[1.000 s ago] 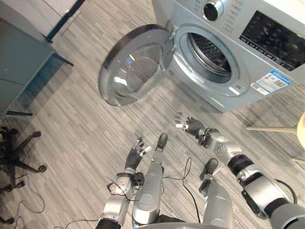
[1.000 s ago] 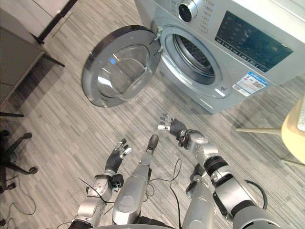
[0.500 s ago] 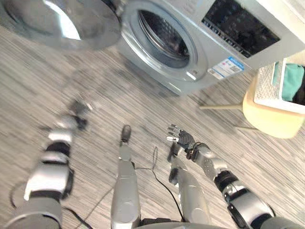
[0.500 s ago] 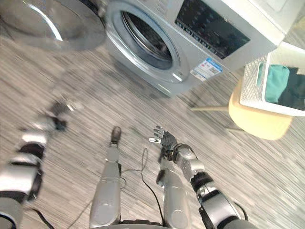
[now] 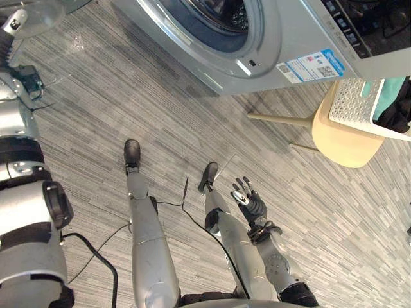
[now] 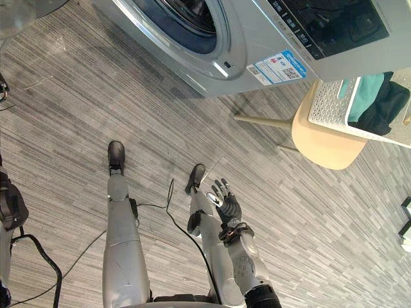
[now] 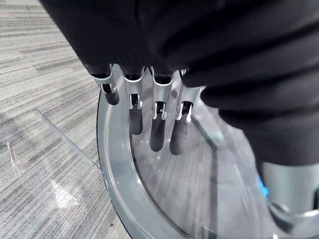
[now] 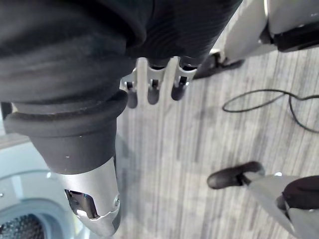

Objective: Pick up the laundry basket with both hands and put the clothes into the washing machine.

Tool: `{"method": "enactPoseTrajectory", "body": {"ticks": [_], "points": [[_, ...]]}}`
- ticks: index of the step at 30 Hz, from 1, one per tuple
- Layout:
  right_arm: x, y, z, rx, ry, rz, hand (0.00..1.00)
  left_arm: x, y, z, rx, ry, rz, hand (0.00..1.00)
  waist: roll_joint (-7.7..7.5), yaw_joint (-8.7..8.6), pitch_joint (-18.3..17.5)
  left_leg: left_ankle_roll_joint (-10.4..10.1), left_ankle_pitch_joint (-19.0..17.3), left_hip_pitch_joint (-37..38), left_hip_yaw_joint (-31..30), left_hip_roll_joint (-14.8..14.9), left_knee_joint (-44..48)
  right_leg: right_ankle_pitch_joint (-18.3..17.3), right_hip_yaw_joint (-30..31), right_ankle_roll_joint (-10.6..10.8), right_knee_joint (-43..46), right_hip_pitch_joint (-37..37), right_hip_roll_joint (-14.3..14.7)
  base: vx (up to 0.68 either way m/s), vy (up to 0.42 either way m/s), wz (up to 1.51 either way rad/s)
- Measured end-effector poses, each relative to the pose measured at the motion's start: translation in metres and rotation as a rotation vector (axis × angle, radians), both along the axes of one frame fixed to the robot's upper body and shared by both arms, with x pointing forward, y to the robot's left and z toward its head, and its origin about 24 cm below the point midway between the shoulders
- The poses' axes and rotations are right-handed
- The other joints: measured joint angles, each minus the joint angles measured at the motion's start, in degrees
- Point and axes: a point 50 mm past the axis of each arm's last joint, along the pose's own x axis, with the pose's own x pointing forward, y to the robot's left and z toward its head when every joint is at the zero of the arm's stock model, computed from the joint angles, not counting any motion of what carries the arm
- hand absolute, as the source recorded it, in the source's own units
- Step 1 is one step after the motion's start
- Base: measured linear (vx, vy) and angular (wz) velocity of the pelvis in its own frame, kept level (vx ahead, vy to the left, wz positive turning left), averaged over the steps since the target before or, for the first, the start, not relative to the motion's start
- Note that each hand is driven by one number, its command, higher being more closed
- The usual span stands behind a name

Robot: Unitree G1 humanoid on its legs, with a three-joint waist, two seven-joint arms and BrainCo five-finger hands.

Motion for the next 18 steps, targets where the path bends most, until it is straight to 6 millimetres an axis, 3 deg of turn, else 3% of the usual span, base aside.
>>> {"method": "enactPoseTrajectory", "body": {"ticks": [15,17,18], "points": [[-0.003,-0.009,-0.009,-0.041,0.036,0.004,0.00,-0.013,0.013,0.006,-0.036,-0.051,0.043,0.00,0.06,1.85,0.0,-0.7,-5.4,-4.6,0.5,4.9,12.3,0.0,2.7,0.0,0.2,0.1,3.9,0.04,0.000,-0.16],[-0.005,-0.011,-0.016,-0.046,0.072,0.002,0.00,-0.013,0.014,-0.006,-0.072,-0.054,0.040,0.00,0.57,2.07,0.4,-0.6,-6.1,-3.7,0.7,5.1,13.5,0.0,2.9,0.0,0.8,1.0,3.9,0.07,0.017,-0.05],[-0.006,-0.012,-0.019,-0.060,0.087,0.001,0.00,-0.014,0.015,-0.023,-0.108,-0.042,0.040,0.00,0.79,2.50,0.6,-0.6,-7.1,-2.5,1.5,5.6,14.7,-0.3,3.4,0.3,1.7,1.8,3.9,0.09,0.049,-0.25]]}}
